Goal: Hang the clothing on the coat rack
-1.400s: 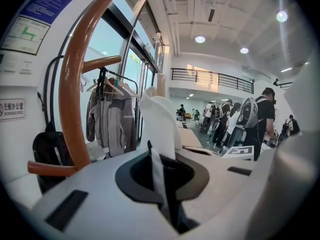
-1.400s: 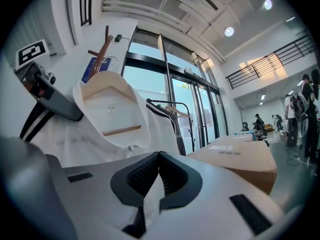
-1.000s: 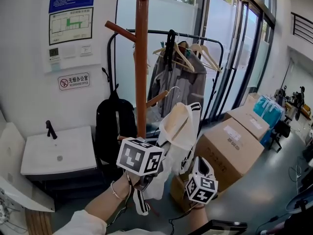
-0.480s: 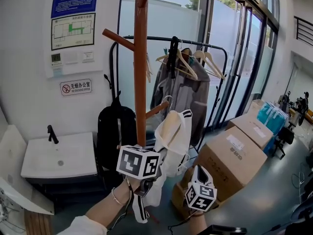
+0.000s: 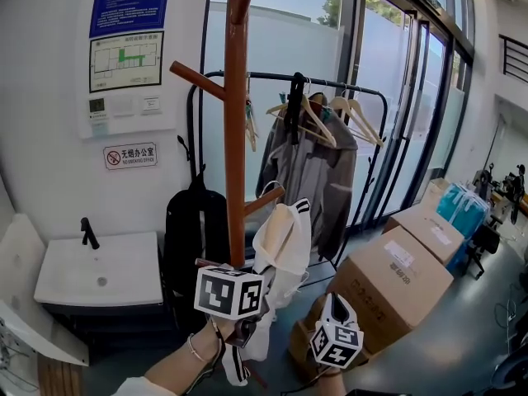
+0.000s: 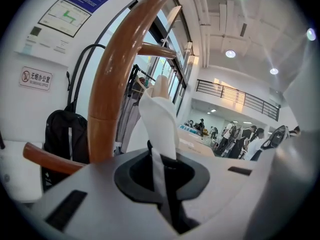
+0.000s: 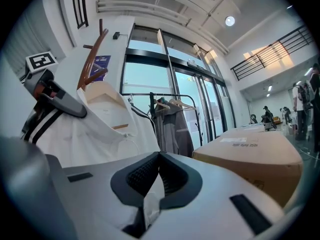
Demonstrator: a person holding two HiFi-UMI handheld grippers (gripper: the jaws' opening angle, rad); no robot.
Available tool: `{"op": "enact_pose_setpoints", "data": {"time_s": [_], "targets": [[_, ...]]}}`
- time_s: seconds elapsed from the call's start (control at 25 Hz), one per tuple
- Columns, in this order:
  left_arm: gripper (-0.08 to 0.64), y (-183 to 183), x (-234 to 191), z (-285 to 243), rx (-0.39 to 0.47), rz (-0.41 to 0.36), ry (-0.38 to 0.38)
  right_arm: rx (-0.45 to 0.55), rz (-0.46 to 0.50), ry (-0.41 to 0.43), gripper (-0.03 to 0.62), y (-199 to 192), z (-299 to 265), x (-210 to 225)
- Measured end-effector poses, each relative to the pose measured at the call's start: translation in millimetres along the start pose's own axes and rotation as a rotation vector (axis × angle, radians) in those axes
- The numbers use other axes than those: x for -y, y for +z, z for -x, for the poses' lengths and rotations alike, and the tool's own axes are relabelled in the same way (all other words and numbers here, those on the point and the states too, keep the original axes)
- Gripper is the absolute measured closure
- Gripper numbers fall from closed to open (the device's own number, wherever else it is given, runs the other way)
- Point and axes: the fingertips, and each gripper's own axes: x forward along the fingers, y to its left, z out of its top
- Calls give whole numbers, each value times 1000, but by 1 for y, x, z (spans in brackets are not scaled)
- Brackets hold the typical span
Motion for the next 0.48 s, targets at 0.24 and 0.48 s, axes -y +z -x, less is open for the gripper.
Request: {"op": "enact_pose_setpoints", "data": {"time_s": [0.24,0.48], "targets": [[534,-11,-7,0,7,28,32,-11,3,23,571,-5,-6,-6],[532,-18,-13,4,4,40,59,-29,15,56,571,-12,-9,-19]]}}
